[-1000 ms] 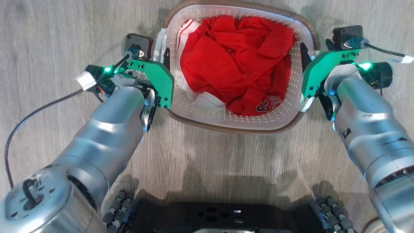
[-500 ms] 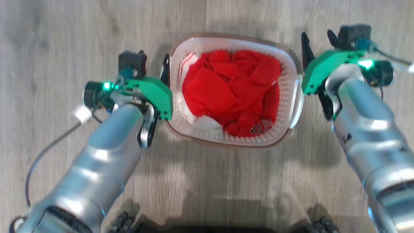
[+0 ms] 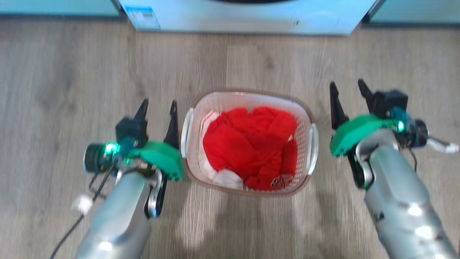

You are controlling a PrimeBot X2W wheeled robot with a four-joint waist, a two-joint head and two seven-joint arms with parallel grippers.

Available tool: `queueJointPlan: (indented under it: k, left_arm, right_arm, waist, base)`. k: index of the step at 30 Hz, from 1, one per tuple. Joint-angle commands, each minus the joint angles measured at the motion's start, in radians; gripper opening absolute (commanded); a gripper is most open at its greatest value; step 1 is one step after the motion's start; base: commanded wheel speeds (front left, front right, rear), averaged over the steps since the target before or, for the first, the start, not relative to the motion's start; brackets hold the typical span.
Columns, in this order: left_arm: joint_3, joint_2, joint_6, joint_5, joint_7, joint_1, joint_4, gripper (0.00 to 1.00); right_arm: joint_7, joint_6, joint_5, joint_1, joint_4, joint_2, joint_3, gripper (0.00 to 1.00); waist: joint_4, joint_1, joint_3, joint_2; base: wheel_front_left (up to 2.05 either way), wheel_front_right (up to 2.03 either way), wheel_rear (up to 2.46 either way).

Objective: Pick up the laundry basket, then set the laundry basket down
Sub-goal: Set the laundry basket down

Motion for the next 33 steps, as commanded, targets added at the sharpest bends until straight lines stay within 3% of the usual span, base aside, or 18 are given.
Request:
queueJointPlan:
  k: [1, 16, 33]
  left_arm:
    - [0.059, 0.017, -0.009, 0.03, -0.005, 0.029, -0.061, 1.0]
    - [0.246, -0.016, -0.042, 0.16, -0.005, 0.353, -0.325, 1.0]
    - [0.317, -0.035, -0.071, 0.191, -0.005, 0.555, -0.474, 1.0]
  right_arm:
    - [-0.012, 0.007, 0.005, 0.041, -0.064, 0.017, 0.016, 1.0]
    - [-0.012, 0.007, 0.027, 0.334, -0.347, 0.017, 0.033, 1.0]
    - [-0.012, 0.007, 0.024, 0.541, -0.505, 0.017, -0.023, 1.0]
  waist:
    - [-0.006, 0.0002, -0.074, -0.0001]
    - [-0.012, 0.0002, -0.276, -0.0001]
    - [-0.051, 0.0002, -0.384, -0.0001]
  base:
    - [0.0, 0.0, 0.0]
    - [0.0, 0.0, 0.0]
    - [0.0, 0.0, 0.0]
